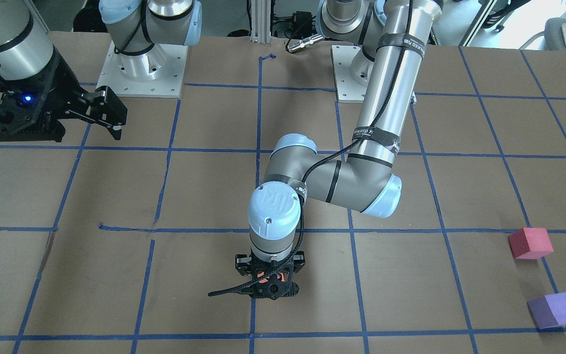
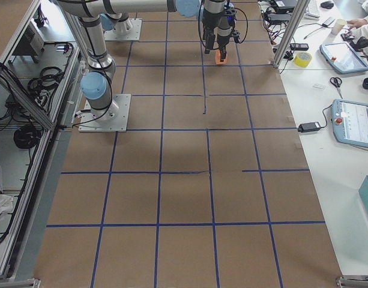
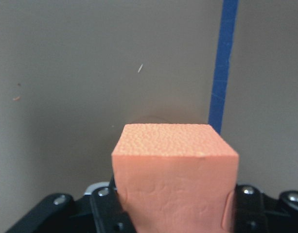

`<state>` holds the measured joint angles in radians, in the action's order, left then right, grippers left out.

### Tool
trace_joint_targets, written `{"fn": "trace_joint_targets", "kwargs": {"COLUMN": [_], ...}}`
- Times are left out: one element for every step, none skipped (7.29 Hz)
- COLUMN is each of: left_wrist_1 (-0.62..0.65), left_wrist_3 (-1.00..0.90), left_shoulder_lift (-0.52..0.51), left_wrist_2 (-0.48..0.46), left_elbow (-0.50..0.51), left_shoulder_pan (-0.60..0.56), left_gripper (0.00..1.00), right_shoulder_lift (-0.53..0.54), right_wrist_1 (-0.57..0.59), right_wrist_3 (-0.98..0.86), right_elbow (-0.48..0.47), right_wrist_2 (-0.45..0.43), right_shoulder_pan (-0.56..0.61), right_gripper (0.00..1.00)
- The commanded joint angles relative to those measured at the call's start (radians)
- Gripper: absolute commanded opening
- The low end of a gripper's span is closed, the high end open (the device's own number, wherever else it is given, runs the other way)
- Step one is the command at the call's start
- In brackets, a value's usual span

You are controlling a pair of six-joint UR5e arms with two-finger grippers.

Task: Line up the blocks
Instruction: 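Carry the orange cube with the left gripper toward the purple cube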

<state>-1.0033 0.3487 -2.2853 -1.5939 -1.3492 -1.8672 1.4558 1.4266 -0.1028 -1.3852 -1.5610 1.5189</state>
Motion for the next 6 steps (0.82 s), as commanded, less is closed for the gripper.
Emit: {"fn": "trace_joint_targets", "kwargs": {"left_wrist_1": [-0.097, -0.156, -0.155, -0.153, -0.153, -0.159], "left_wrist_3": [-0.074, -0.217, -0.278, -0.287, -0.304, -0.371], "left_shoulder_lift": [0.062, 0.102, 0.143, 0.173, 0.196, 0.222], "left_wrist_2": [-0.009, -0.014, -0.059, -0.134, -0.136, -0.136], "left_elbow": [-0.02, -0.042, -0.073, -0.07, -0.068, -0.08], "left_shoulder_pan": [0.119, 0.21, 0.279, 0.339, 0.408, 0.51], "left_gripper": [0.0, 0.0, 0.0, 0.0, 0.0, 0.0], "right_shoulder_lift": [0.001, 0.002, 0.002, 0.002, 0.002, 0.002], "right_wrist_1": [0.0, 0.003, 0.002, 0.002, 0.002, 0.002], "right_wrist_3": [0.0, 0.002, 0.002, 0.002, 0.002, 0.002], "right_elbow": [0.0, 0.002, 0.002, 0.002, 0.002, 0.002], "right_wrist_2": [-0.001, 0.001, 0.001, 0.001, 0.001, 0.001], "right_shoulder_pan": [0.0, 0.0, 0.0, 0.0, 0.0, 0.0], "right_gripper": [1.0, 1.0, 1.0, 1.0, 1.0, 1.0]}}
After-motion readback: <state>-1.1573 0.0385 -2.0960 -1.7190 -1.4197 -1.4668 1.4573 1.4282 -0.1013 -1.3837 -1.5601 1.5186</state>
